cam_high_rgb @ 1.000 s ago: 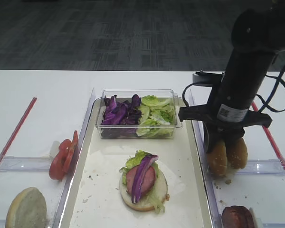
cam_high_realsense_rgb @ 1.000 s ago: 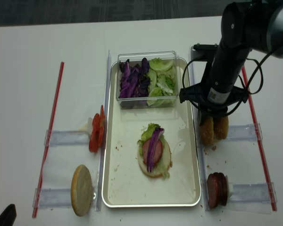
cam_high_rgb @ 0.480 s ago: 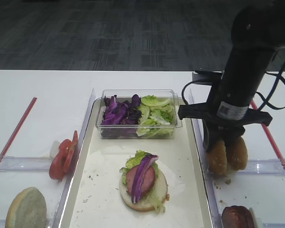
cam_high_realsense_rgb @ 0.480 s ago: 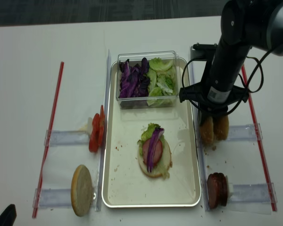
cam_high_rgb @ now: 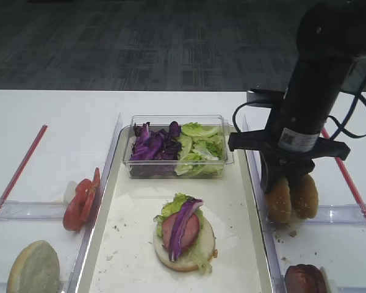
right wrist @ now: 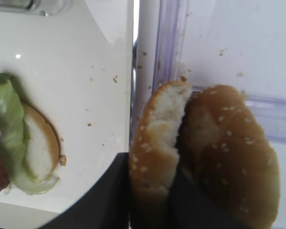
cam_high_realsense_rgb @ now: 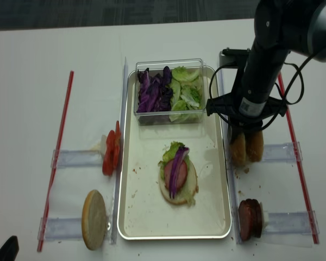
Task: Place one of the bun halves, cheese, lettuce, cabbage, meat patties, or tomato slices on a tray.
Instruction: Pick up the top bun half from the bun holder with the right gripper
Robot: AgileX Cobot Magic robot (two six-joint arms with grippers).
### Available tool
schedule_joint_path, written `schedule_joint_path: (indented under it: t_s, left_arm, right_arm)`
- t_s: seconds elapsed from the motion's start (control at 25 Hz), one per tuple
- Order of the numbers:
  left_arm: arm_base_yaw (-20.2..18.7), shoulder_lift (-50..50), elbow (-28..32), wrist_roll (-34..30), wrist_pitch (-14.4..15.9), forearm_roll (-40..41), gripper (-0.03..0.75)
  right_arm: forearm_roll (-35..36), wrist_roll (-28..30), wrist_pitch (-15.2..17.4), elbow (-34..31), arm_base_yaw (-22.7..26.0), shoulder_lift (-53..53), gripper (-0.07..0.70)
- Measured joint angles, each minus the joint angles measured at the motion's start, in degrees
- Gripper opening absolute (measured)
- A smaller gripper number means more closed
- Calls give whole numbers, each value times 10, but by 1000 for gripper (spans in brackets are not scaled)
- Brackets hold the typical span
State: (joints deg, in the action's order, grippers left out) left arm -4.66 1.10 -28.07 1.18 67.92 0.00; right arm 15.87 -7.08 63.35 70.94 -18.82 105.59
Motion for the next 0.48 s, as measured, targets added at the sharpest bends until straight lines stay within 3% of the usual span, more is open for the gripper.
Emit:
schedule_joint_path:
  t_s: [0.48]
  left_arm:
    - [0,0,0,0,0,0,421]
  right_arm:
    - [0,1,4,5,0,-2,124]
